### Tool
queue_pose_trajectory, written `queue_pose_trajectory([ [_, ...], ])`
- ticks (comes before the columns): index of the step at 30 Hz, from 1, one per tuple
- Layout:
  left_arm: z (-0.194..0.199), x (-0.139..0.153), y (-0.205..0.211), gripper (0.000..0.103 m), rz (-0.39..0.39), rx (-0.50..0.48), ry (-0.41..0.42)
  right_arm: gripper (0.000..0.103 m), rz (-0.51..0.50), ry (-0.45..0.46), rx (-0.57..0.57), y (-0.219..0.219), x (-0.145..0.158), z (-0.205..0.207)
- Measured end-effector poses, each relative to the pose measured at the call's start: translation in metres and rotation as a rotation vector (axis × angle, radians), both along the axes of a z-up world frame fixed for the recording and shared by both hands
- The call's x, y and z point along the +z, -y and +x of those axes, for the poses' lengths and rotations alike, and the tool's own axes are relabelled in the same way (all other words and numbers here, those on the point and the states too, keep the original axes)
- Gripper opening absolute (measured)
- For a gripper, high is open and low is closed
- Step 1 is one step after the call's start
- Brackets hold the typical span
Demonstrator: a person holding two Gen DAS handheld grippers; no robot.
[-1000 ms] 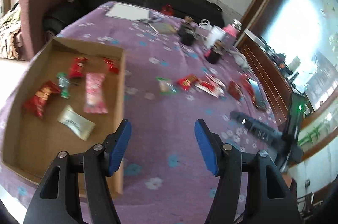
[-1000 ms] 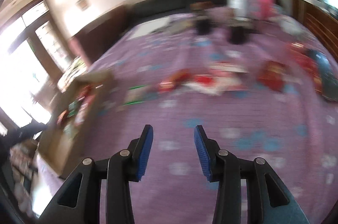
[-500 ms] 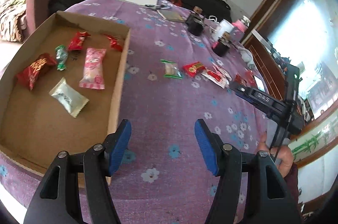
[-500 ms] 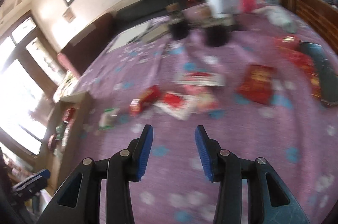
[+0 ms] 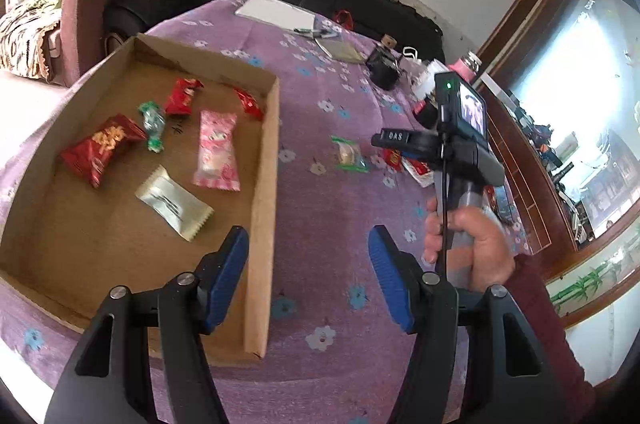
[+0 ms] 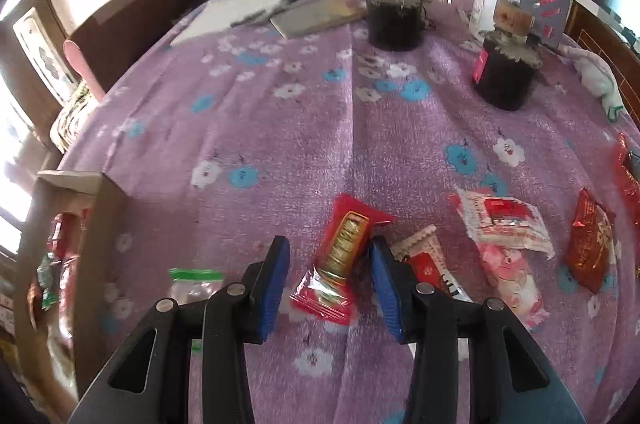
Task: Organize snacks
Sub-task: 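Grasp the clear nut bag with the left gripper while the right grasps a red candy bar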
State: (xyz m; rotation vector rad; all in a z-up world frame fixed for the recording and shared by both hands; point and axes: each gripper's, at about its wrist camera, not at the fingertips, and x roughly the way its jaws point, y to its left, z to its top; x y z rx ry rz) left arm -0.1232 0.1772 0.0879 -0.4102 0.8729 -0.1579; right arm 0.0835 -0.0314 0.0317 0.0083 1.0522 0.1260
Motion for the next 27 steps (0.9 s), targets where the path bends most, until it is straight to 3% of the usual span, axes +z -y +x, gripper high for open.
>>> queue_pose_trajectory([
  [1, 0.002, 0.000, -0.001, 0.061, -0.005, -0.001, -0.003, 0.038, -0.007, 0.002, -0.002, 0.001, 0.000, -0.001],
  [2, 0.005, 0.001, 0.000, 0.061, -0.008, -0.006, -0.008, 0.021, -0.013, 0.007, -0.014, 0.003, 0.000, -0.004],
  [3, 0.008, 0.002, 0.001, 0.061, -0.011, -0.015, -0.012, 0.019, 0.007, -0.003, -0.017, 0.007, 0.000, -0.007],
  [9, 0.039, 0.015, 0.025, 0.061, -0.020, -0.102, -0.032, 0.019, 0.088, -0.032, 0.023, 0.036, 0.002, -0.056],
  [14, 0.092, 0.008, 0.065, 0.061, -0.040, -0.183, -0.100, 0.020, 0.144, -0.024, 0.046, 0.065, 0.004, -0.107],
  [19, 0.147, -0.022, 0.101, 0.061, 0.045, -0.202, -0.182, 0.023, 0.207, 0.037, 0.044, 0.087, 0.001, -0.123],
  [27, 0.183, -0.059, 0.119, 0.061, 0.195, -0.167, -0.238, 0.023, 0.235, 0.039, 0.034, 0.090, 0.003, -0.125],
])
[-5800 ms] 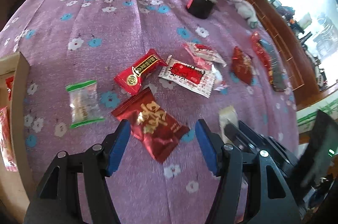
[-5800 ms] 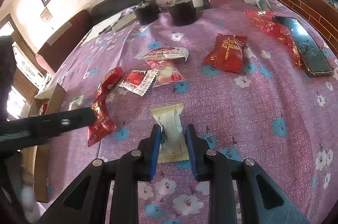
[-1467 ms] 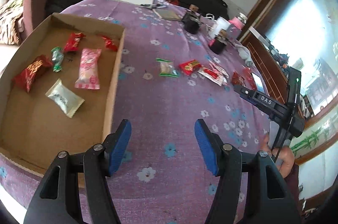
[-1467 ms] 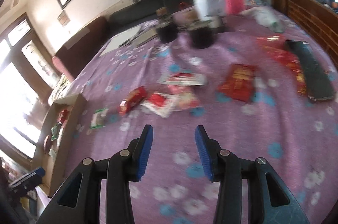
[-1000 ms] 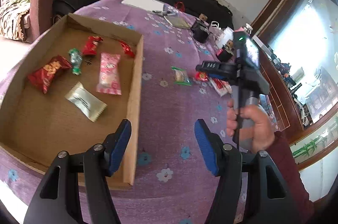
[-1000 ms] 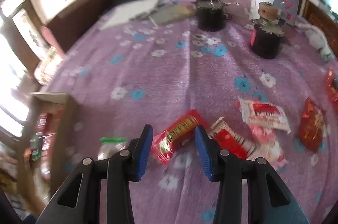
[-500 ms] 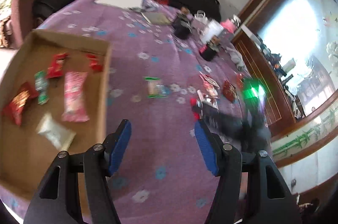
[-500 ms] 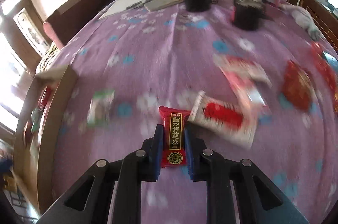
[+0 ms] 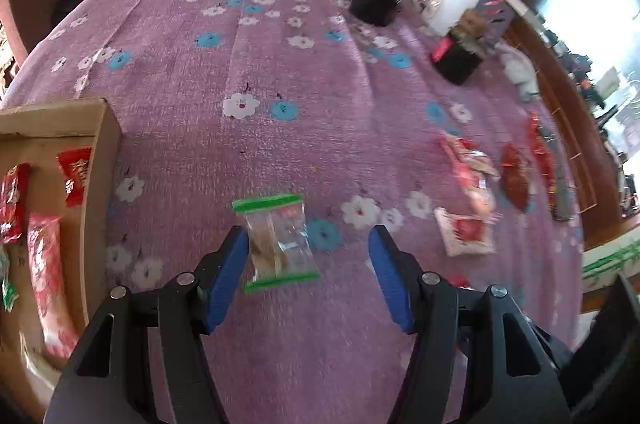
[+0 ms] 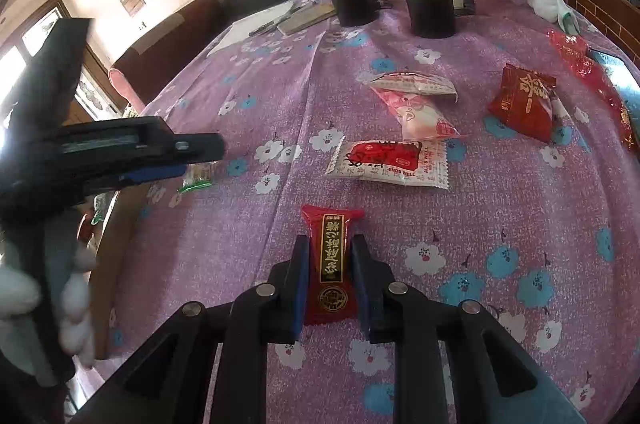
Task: Organize snacks
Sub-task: 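Grasp the clear nut bag with the left gripper while the right grasps a red candy bar, then carry the nut bag and red candy bar into the box and release both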
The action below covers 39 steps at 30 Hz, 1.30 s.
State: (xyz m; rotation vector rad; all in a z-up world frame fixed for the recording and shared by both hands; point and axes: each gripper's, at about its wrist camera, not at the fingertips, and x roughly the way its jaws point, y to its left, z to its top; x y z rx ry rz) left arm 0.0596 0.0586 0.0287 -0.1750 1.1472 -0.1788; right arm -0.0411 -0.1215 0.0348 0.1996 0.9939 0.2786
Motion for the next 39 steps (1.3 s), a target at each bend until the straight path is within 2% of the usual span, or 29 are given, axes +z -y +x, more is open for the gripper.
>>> queue_pose_trajectory([
  [2, 0.005, -0.006, 0.005, 0.061, 0.030, -0.011, -0.009, 0.023, 0.003, -0.001, -0.003, 0.000, 0.000, 0.000],
  [3, 0.002, -0.004, 0.009, 0.059, 0.070, -0.025, 0.015, 0.023, 0.005, -0.001, -0.003, 0.000, 0.000, 0.000],
  [5, -0.001, -0.004, 0.014, 0.027, 0.134, -0.034, 0.029, 0.023, 0.007, 0.000, -0.004, 0.001, 0.000, -0.001],
  [9, -0.014, 0.001, 0.014, 0.027, 0.155, -0.045, 0.046, 0.020, -0.015, 0.013, -0.008, -0.001, 0.000, 0.000],
  [12, -0.031, 0.016, 0.008, 0.027, 0.094, -0.055, 0.081, 0.020, -0.016, 0.025, -0.019, 0.001, 0.001, -0.001],
  [15, -0.050, 0.031, -0.004, 0.027, 0.021, -0.065, 0.107, 0.020, 0.037, 0.039, -0.026, 0.008, 0.004, -0.002],
  [17, -0.073, 0.046, -0.022, 0.027, -0.038, -0.063, 0.136, 0.020, 0.054, 0.049, -0.030, 0.011, 0.006, -0.003],
  [21, -0.115, 0.066, -0.068, 0.027, -0.103, -0.012, 0.184, 0.020, 0.074, 0.055, -0.028, 0.012, 0.007, -0.003],
  [24, -0.143, 0.071, -0.104, 0.028, -0.080, 0.051, 0.214, 0.020, 0.073, 0.073, -0.021, 0.008, 0.009, -0.004],
  [27, -0.167, 0.063, -0.148, 0.028, -0.050, 0.142, 0.212, 0.020, 0.069, 0.100, -0.001, -0.003, 0.018, -0.008],
  [31, -0.177, 0.039, -0.192, 0.028, -0.048, 0.251, 0.168, 0.020, 0.114, 0.074, 0.065, -0.035, 0.031, -0.014],
  [39, -0.170, 0.007, -0.226, 0.028, -0.050, 0.333, 0.102, 0.019, 0.107, 0.066, 0.318, -0.150, 0.057, -0.039],
])
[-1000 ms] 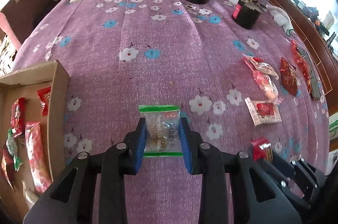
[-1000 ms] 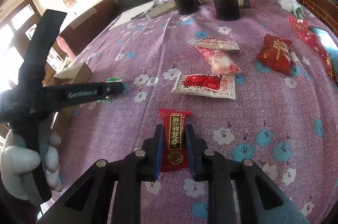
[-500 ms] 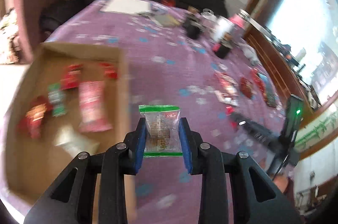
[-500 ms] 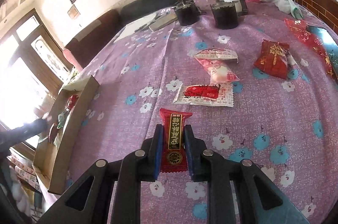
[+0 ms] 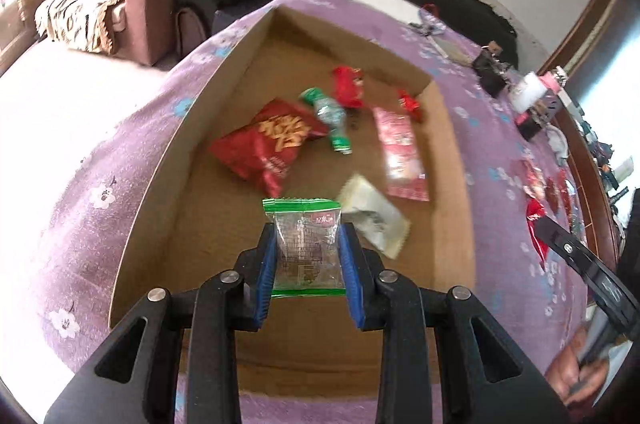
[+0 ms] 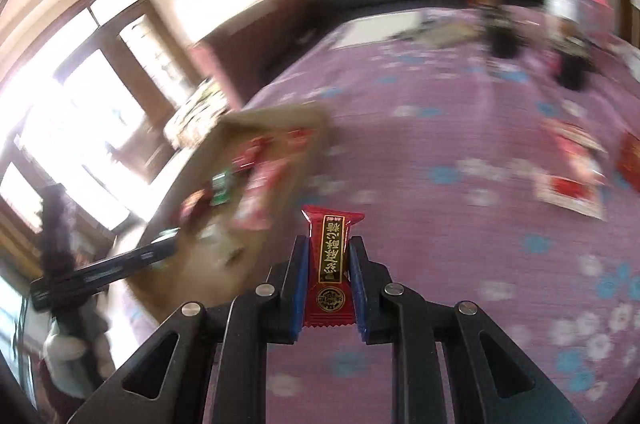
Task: Organize snacks
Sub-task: 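Carry the nut bag and red candy bar into the box and release both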
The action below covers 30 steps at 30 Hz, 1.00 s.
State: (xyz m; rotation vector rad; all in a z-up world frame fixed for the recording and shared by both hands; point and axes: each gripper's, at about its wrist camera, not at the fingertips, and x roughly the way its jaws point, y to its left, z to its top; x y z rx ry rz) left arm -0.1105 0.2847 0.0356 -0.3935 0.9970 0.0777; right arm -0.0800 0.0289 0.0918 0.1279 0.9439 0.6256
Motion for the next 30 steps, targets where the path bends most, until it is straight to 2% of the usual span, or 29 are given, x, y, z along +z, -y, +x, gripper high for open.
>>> queue_pose_trajectory([
  [7, 0.021, -0.009, -0.012, 0.028, 0.033, 0.045, -0.026, 0.019, -0.055, -0.030, 0.158, -0.086, -0.006, -0.012],
  [14, 0.034, -0.010, -0.028, 0.030, -0.022, 0.078, -0.028, 0.019, -0.144, -0.071, 0.226, -0.136, -0.032, -0.011],
  [21, 0.016, 0.000, -0.037, 0.039, -0.093, 0.076, -0.001, 0.023, -0.170, -0.074, 0.242, -0.148, -0.043, -0.007],
  [25, -0.001, 0.018, -0.038, 0.058, -0.078, 0.114, 0.070, 0.023, -0.154, -0.034, 0.251, -0.149, -0.039, -0.011],
  [28, -0.013, 0.030, -0.036, 0.059, -0.077, 0.132, 0.115, 0.037, -0.134, 0.001, 0.248, -0.142, -0.030, -0.017],
  [30, -0.023, 0.037, -0.034, 0.059, -0.086, 0.149, 0.143, 0.037, -0.113, 0.011, 0.243, -0.135, -0.023, -0.019],
])
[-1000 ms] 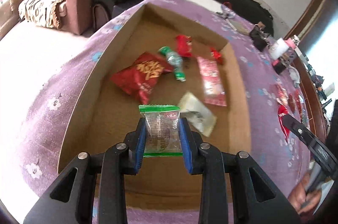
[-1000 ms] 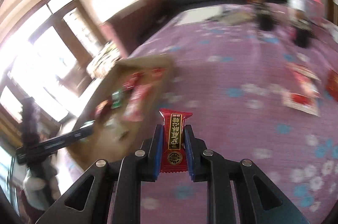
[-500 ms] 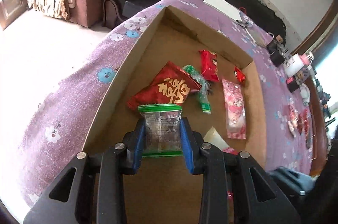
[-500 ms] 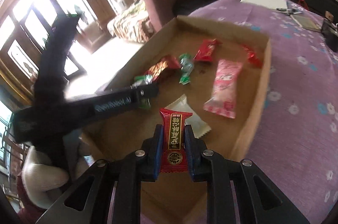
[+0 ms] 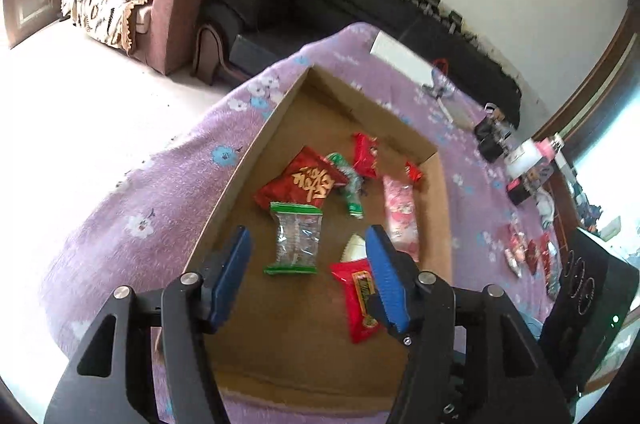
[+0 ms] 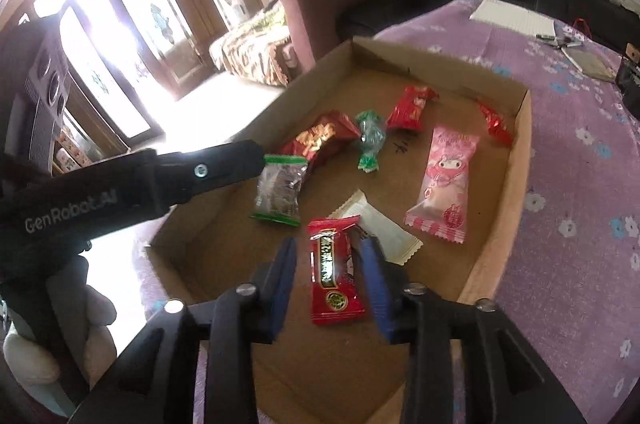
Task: Organize snacks
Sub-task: 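Carry the nut bag and red candy bar into the box and release both, then grasp the pink cartoon bar with the right gripper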
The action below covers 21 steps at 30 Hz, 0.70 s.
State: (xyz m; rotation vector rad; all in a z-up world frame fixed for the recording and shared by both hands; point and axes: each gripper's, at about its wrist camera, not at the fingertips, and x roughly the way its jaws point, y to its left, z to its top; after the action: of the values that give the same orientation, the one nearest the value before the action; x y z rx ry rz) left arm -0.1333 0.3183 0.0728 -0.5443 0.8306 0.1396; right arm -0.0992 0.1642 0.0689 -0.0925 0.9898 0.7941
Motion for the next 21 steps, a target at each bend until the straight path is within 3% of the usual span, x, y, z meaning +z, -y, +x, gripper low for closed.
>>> queue_pose_trajectory([
  [4, -0.012, 0.008, 0.015, 0.059, -0.006, 0.008, 0.038, 0.037, 0.054, 0.015, -0.041, 0.029, 0.014, 0.000],
  [10, -0.014, 0.021, 0.060, 0.059, 0.027, -0.093, 0.084, 0.044, 0.096, 0.055, -0.171, 0.112, 0.030, 0.002],
  [21, -0.005, 0.019, 0.135, 0.059, 0.079, -0.274, 0.072, 0.049, 0.013, 0.066, -0.695, 0.334, 0.016, 0.070],
])
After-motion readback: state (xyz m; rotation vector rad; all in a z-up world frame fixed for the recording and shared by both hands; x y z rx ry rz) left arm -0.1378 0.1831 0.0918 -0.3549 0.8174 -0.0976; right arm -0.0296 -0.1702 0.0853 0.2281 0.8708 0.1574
